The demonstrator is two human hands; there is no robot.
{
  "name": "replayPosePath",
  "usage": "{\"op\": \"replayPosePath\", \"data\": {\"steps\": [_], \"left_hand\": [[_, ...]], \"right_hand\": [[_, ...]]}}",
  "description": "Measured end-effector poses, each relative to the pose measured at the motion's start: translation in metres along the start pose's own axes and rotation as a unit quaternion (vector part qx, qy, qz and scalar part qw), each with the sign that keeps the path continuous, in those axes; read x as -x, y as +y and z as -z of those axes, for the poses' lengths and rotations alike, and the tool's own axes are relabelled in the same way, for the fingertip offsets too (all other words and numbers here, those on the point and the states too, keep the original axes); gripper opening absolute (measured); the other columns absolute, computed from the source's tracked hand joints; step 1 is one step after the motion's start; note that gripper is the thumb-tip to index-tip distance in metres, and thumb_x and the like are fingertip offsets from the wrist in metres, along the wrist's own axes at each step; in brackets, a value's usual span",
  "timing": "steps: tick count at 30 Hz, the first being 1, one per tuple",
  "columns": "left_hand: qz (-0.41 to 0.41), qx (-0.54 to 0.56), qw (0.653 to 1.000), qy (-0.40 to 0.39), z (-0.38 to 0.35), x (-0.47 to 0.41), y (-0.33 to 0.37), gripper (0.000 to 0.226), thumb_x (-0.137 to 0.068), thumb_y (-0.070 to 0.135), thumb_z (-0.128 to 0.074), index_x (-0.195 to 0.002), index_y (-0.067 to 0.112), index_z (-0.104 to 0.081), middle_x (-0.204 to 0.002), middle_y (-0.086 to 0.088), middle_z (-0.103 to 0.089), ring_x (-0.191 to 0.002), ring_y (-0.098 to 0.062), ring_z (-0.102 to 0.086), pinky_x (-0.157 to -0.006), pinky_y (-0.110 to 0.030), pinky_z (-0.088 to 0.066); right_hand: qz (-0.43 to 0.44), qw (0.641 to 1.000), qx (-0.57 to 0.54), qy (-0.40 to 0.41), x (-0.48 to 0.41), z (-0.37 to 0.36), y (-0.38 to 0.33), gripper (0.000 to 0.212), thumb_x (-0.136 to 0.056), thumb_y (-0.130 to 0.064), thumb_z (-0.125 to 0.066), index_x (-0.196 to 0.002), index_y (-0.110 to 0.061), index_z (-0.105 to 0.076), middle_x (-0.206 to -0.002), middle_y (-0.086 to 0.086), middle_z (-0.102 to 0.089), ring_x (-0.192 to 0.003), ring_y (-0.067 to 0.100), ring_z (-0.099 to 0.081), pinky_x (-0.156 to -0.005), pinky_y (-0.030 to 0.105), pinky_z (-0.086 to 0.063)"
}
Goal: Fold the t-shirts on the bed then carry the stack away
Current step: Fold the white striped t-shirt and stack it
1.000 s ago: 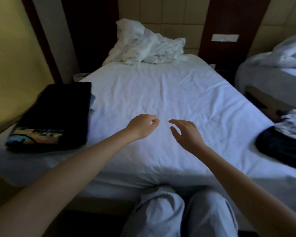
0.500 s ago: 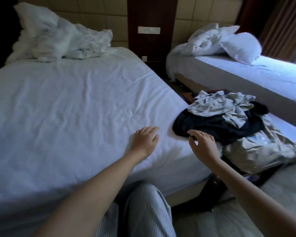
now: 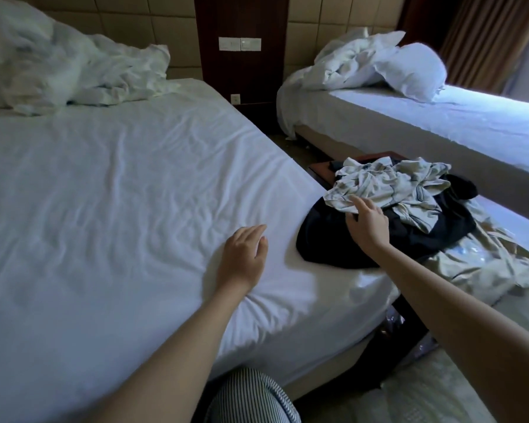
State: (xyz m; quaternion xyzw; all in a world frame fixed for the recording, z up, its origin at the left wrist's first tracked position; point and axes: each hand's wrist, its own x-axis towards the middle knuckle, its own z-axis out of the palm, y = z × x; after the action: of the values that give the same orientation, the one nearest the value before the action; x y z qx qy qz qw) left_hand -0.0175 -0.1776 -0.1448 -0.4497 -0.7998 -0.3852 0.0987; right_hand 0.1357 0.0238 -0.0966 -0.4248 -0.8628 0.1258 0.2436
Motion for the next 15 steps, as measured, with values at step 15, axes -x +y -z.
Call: {"op": "replayPosePath", "data": {"steps": [15], "left_hand": [[0.000,0.069,0.997,0.042,0.001,0.005,-0.005,0.057,-0.093,0.038,-0.023,-0.109,0.009,-0.069,-0.110,-0.005,-0.070,-0.106,-0.022,-0.061,-0.095,-0.020,-0.032]], "right_hand": [[-0.130,0.976,-0.136,0.112,-0.014,-0.025,-0.012,0.024,-0.089,-0.031,-0.060,-0.098,-0.010,-0.069,-0.121,0.004,-0.058,-0.127,0.026,-0.033,-0.102,0.038,-0.019]]}}
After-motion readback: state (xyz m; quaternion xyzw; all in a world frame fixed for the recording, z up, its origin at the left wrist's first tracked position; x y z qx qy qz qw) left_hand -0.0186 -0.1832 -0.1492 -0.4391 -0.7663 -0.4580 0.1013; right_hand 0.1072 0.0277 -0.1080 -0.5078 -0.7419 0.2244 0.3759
